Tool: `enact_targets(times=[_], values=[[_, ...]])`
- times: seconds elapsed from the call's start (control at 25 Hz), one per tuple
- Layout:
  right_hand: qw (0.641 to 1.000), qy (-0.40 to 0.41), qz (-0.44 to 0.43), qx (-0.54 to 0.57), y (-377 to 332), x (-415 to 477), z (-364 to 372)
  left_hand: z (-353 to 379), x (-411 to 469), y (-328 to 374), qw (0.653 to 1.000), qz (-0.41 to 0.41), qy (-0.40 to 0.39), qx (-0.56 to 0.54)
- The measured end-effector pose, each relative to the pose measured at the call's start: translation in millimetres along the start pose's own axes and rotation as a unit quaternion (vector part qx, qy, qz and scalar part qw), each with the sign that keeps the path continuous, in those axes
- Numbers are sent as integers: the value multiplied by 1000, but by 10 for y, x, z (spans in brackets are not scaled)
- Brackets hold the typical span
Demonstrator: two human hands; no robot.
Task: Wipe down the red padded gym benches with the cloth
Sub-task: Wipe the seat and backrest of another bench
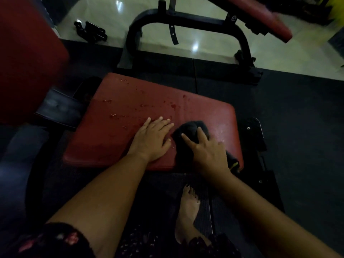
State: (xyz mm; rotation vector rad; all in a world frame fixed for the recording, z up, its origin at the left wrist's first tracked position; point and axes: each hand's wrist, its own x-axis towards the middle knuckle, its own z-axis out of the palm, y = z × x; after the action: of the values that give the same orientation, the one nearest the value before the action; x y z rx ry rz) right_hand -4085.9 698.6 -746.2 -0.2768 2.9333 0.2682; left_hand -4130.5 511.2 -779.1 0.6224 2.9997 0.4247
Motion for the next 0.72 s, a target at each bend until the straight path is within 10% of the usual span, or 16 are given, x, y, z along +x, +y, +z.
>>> enact_targets(times=[0.24, 0.72], values=[[999, -4, -31, 12, -272, -352, -53, -232, -386, -742, 998, -44, 43, 34], [995, -8, 83, 57, 176, 2053, -404, -64, -492, -1138, 988, -99, 118, -7]])
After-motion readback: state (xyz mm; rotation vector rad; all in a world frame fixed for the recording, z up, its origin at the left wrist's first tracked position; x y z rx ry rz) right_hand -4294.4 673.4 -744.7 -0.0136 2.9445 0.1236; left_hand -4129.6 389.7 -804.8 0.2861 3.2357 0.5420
